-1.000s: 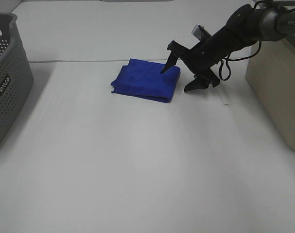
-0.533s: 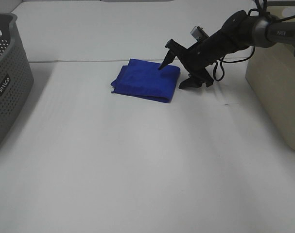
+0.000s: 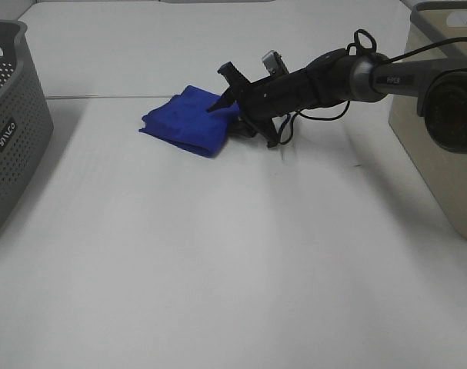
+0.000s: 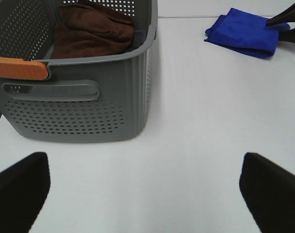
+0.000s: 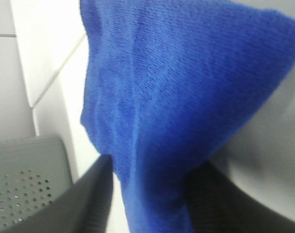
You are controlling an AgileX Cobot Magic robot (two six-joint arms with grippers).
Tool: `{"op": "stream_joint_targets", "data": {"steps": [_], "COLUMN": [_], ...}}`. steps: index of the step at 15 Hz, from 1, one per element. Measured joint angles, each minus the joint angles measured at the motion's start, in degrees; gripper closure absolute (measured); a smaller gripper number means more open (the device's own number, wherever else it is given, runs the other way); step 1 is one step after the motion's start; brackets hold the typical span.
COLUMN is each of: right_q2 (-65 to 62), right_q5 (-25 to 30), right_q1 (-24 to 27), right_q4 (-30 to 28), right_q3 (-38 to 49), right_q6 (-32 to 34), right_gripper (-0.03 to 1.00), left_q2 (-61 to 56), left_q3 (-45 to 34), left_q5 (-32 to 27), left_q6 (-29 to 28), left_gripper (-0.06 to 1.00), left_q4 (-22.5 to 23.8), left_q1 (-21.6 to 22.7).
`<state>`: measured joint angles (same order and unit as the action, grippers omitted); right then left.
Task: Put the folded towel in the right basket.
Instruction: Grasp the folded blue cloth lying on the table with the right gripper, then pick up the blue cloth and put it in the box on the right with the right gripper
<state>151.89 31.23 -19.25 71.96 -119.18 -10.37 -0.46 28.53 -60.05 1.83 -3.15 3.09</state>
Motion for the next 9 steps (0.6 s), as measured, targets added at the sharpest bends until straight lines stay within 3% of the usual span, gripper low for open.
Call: {"op": "stream_joint_targets", "data": {"steps": [2, 3, 9], "right_q2": [0.06, 0.06, 0.06], "right_q5": [-1.03, -1.09, 1.66], "right_q1": [-0.29, -0.29, -0.23], "right_q4": [11.52, 14.9, 17.88], "right_q3": [0.0, 0.0, 0.06], "right_q6": [-8.08, -11.12, -13.06], "right_gripper": [0.86, 0.93, 0.93], "left_q2": [0.0, 0.0, 0.0], "left_q3": [0.0, 0.0, 0.0], "left_q5": [0.0, 0.0, 0.0], "left_q6": [0.0, 0.0, 0.0], "left_gripper": [-0.04, -0.04, -0.04], "left_q4": [0.0, 0.0, 0.0], "left_q1": [0.0, 0.0, 0.0]}}
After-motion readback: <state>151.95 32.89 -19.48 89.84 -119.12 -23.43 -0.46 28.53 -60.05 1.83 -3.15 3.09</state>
